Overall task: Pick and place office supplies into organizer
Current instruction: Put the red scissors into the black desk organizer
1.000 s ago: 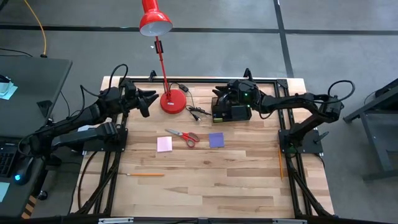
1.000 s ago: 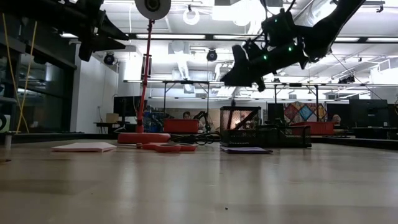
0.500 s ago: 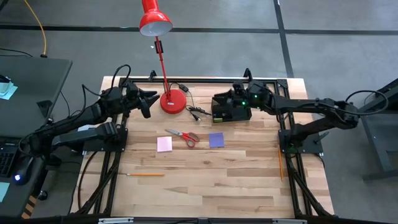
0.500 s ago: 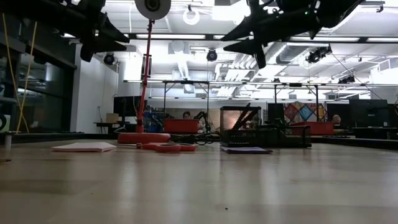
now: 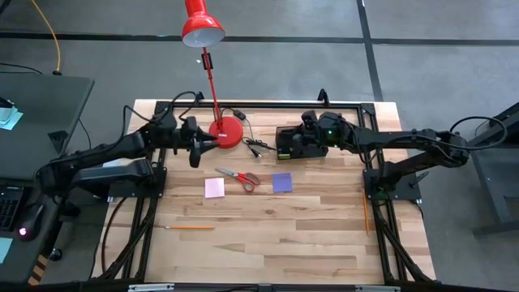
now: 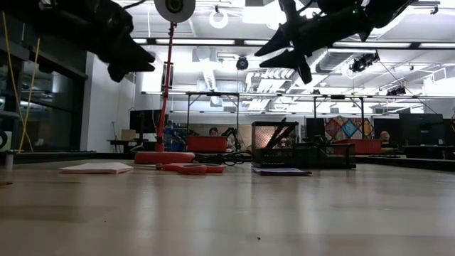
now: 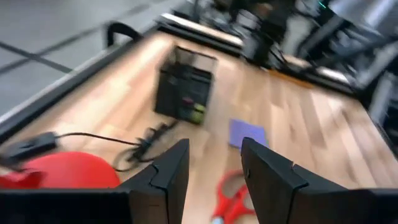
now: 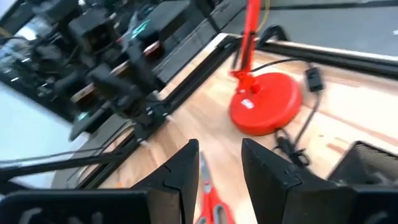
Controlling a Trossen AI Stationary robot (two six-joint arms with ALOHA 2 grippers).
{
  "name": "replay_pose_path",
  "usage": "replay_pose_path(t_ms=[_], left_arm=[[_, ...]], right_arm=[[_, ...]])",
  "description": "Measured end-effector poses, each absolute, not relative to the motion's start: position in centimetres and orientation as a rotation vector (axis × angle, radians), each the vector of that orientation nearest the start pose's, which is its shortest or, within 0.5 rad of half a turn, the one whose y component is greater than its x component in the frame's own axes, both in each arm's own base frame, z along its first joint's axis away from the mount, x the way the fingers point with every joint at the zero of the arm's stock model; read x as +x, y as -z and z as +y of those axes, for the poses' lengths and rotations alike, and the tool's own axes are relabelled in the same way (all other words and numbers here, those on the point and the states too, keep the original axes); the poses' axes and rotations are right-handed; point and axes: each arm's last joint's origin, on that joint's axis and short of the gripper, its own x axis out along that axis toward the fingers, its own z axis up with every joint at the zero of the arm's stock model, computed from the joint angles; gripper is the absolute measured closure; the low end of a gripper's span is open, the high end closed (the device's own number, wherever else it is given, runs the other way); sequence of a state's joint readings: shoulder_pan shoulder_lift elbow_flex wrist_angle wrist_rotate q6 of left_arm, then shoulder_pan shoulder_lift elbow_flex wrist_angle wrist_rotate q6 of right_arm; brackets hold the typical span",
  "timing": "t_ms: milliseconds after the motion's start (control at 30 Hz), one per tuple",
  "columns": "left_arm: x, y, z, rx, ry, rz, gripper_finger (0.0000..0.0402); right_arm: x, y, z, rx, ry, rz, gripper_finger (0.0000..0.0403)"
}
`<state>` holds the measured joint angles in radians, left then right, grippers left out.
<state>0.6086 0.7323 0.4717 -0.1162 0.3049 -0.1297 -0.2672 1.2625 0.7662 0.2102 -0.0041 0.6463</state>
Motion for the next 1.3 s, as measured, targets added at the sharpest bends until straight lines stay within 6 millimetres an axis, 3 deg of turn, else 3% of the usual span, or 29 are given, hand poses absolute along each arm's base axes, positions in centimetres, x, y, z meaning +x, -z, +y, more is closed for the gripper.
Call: replay_pose_path(t_ms=[567,1000,1300], left_arm=[[17.4,-20.0,10.7,-0.346,-0.219,0.488,0.0268],[24.2,-19.7,12.2,-0.218,0.016,0.654,0.0268],[27.7,-18.1,11.6,-0.058,0.052,0.857,0.0268]], right_arm=[[26.7,-26.3,-7.3,0.693,0.365,0.186,0.0293],[26.7,-26.5,-6.9,0.716,0.343,0.186,0.0293],[25.3,-28.8,-6.2,0.761,0.295,0.086,0.0293]])
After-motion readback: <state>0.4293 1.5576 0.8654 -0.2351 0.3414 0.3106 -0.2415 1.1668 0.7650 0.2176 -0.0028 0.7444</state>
